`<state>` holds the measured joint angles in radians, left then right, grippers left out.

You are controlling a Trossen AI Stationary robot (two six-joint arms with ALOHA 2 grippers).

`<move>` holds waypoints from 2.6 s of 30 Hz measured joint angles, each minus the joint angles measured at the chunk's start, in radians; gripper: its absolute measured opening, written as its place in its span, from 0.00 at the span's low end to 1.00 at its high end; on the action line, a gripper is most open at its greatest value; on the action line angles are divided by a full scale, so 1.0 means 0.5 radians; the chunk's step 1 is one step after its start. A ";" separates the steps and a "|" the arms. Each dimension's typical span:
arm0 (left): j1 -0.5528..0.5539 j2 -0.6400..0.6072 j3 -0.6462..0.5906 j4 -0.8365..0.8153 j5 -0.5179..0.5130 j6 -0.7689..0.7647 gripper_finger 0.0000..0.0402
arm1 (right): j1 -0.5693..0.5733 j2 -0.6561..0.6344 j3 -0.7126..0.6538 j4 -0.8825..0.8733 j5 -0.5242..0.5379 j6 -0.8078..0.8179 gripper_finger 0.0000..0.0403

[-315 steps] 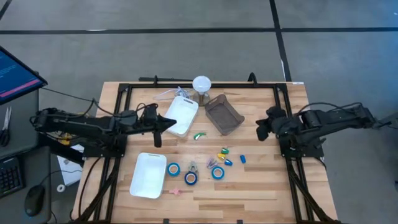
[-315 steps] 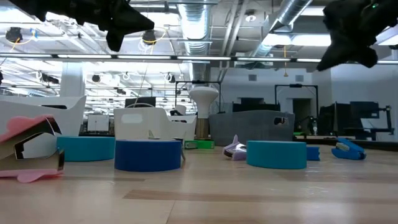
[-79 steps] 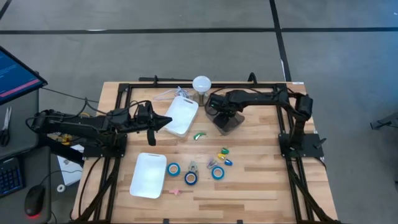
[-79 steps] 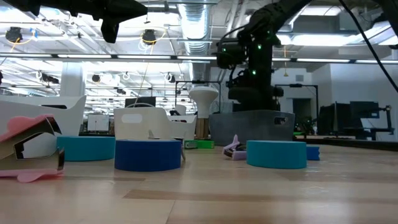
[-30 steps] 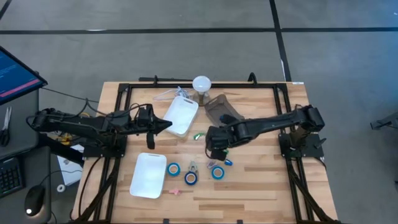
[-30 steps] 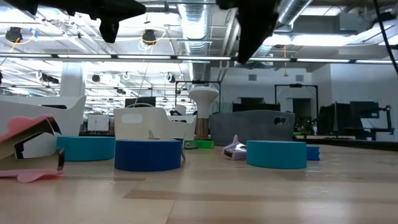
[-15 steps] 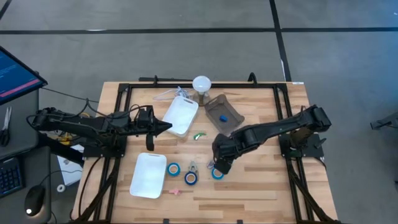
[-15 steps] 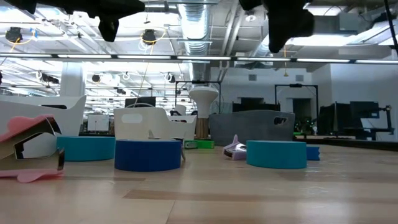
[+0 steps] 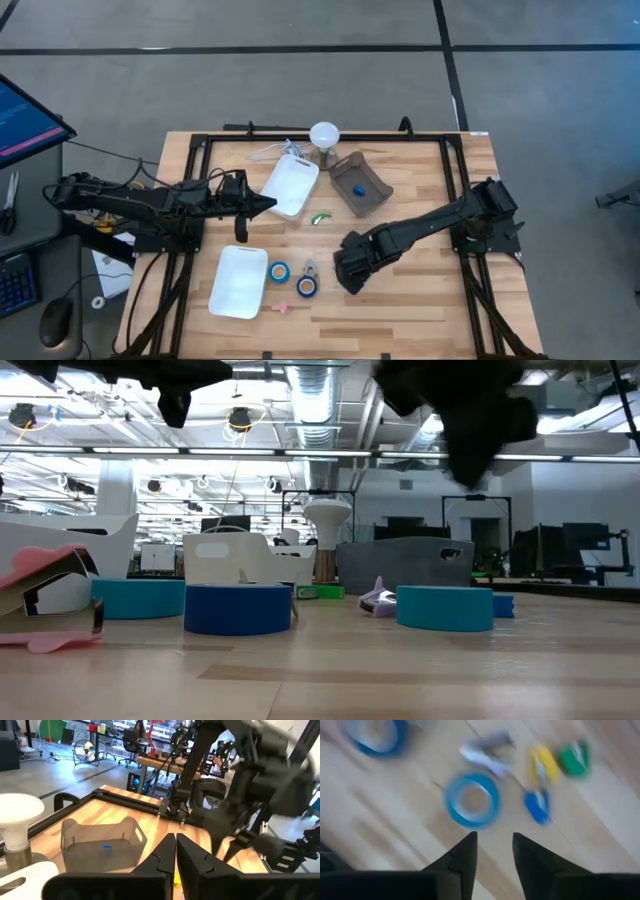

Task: Pick and place Stapler, Stapler remover, tape
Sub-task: Put the right blue tape into the top white bin

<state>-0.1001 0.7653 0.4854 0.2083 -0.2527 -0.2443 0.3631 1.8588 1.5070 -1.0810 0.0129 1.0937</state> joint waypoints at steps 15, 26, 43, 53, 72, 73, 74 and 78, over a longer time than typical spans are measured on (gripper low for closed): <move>0.000 0.000 -0.001 -0.035 0.000 0.000 0.02 | 0.047 0.200 0.002 0.168 -0.070 0.225 0.41; 0.000 0.001 -0.001 -0.035 0.000 0.000 0.02 | 0.040 0.258 -0.002 0.106 -0.025 0.243 0.36; 0.000 0.000 -0.001 -0.034 0.000 0.000 0.02 | -0.013 0.438 0.016 0.222 -0.034 0.160 0.32; 0.000 0.001 -0.001 -0.043 0.000 0.000 0.02 | -0.045 0.465 0.012 0.211 -0.033 0.117 0.28; 0.001 0.001 -0.001 -0.051 0.000 0.006 0.02 | -0.064 0.412 0.028 -0.016 -0.077 0.051 0.28; 0.000 0.001 -0.001 -0.051 0.000 0.005 0.02 | -0.066 0.417 0.028 -0.015 -0.077 0.039 0.28; 0.000 0.001 -0.001 -0.051 0.000 0.005 0.02 | -0.066 0.417 0.028 -0.020 -0.076 0.018 0.28; 0.001 0.001 -0.001 -0.052 0.000 0.006 0.02 | -0.067 0.417 0.028 -0.007 -0.077 -0.003 0.28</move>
<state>-0.0998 0.7658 0.4850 0.1825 -0.2527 -0.2414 0.3298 2.0674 1.5211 -1.0844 -0.0254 1.0924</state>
